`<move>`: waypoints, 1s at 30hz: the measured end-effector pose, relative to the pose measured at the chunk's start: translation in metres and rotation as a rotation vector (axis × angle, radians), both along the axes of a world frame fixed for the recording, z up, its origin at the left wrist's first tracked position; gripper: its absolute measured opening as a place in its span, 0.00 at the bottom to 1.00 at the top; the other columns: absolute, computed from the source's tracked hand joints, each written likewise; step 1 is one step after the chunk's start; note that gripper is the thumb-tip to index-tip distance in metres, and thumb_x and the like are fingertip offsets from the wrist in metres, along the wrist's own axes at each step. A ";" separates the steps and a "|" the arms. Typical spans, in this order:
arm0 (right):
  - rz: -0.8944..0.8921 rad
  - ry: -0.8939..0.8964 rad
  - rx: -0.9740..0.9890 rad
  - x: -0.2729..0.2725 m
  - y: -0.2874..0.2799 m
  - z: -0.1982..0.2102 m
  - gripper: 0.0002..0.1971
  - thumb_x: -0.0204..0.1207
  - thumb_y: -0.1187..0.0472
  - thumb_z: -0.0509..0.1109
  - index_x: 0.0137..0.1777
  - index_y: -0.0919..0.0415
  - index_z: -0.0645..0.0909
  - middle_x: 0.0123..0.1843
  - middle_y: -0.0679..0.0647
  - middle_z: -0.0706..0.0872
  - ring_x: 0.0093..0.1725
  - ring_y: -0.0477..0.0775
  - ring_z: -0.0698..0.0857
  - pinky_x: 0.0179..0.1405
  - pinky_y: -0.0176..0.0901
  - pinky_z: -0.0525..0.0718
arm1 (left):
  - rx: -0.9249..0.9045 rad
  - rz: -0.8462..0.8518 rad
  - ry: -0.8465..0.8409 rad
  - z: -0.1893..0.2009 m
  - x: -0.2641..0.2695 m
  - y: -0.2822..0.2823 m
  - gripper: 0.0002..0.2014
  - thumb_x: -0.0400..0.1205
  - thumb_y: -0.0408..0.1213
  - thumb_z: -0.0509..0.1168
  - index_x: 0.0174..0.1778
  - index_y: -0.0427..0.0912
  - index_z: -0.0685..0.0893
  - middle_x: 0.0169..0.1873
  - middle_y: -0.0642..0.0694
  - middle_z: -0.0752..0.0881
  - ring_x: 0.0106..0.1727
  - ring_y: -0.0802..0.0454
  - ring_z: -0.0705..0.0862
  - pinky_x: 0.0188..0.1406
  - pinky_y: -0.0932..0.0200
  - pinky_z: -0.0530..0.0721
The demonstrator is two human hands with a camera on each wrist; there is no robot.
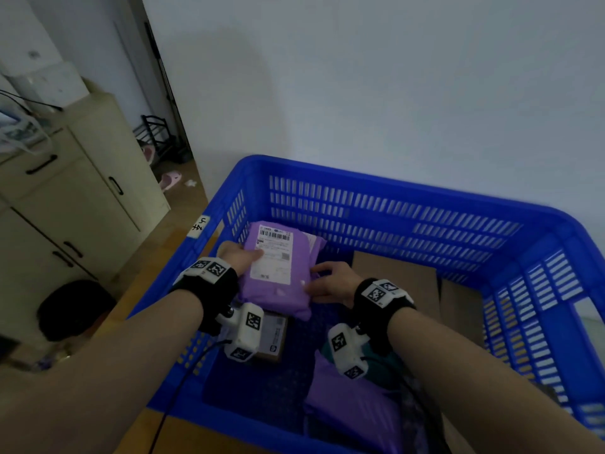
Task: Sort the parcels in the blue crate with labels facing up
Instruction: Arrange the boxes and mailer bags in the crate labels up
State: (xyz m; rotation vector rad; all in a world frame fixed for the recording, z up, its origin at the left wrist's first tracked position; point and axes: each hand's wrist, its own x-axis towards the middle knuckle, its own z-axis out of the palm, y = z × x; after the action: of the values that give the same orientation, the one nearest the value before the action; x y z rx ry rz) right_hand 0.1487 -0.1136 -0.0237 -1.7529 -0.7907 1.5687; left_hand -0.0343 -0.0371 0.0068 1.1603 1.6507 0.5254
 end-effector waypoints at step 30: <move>-0.299 -0.223 0.031 0.063 0.005 -0.008 0.27 0.72 0.67 0.76 0.71 0.68 0.75 0.61 0.62 0.83 0.60 0.59 0.83 0.58 0.49 0.84 | 0.388 -0.643 0.305 -0.014 0.085 -0.006 0.25 0.79 0.25 0.61 0.74 0.38 0.73 0.70 0.36 0.78 0.67 0.38 0.79 0.60 0.57 0.76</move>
State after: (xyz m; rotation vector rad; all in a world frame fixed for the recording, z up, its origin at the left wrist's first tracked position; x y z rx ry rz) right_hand 0.2122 -0.1090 -0.0313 -1.9439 -0.6165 1.1733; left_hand 0.0509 -0.0429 -0.0074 2.0389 1.3325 0.2609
